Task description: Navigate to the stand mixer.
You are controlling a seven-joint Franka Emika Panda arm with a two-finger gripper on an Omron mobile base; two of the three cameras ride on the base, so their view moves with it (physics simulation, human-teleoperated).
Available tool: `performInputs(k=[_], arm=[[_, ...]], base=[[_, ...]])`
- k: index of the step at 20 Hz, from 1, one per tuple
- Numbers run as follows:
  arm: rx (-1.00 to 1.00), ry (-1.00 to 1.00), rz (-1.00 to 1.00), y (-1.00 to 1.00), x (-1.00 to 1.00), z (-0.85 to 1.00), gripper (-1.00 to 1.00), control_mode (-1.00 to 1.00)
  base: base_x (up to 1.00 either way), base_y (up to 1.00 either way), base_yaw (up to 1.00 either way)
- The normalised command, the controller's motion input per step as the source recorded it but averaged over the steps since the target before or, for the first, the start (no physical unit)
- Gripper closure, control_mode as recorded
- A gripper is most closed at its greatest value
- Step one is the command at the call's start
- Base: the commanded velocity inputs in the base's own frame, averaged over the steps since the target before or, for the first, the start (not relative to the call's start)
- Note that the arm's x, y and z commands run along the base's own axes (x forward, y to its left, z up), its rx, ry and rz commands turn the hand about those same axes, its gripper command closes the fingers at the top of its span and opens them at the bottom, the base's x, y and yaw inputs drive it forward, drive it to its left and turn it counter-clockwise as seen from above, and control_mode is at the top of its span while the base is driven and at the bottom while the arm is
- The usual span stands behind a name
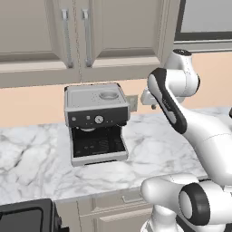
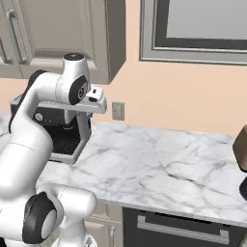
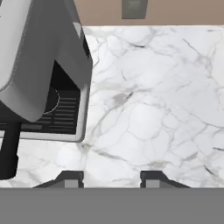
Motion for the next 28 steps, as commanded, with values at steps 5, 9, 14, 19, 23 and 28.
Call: performInputs(k=[5, 9, 14, 19, 23, 28], arm=[[0.0, 0.0, 0.0, 0.0, 0.0, 0.0, -1.0, 1.0], [0.0, 0.0, 0.0, 0.0, 0.0, 0.0, -1.0, 1.0], [0.0, 0.0, 0.0, 0.0, 0.0, 0.0, -1.0, 1.0], [0.0, 0.0, 0.0, 0.0, 0.0, 0.0, -1.0, 1.0], [0.0, 0.0, 0.0, 0.0, 0.0, 0.0, -1.0, 1.0], [0.0, 0.0, 0.0, 0.0, 0.0, 0.0, -1.0, 1.0]], base=[[0.0, -0.08, -0.15], [-0.01, -0.18, -0.49], [-0.01, -0.36, -0.49], [0.0, -0.58, -0.42], [0.0, -0.56, -0.48], [0.01, -0.06, -0.54]])
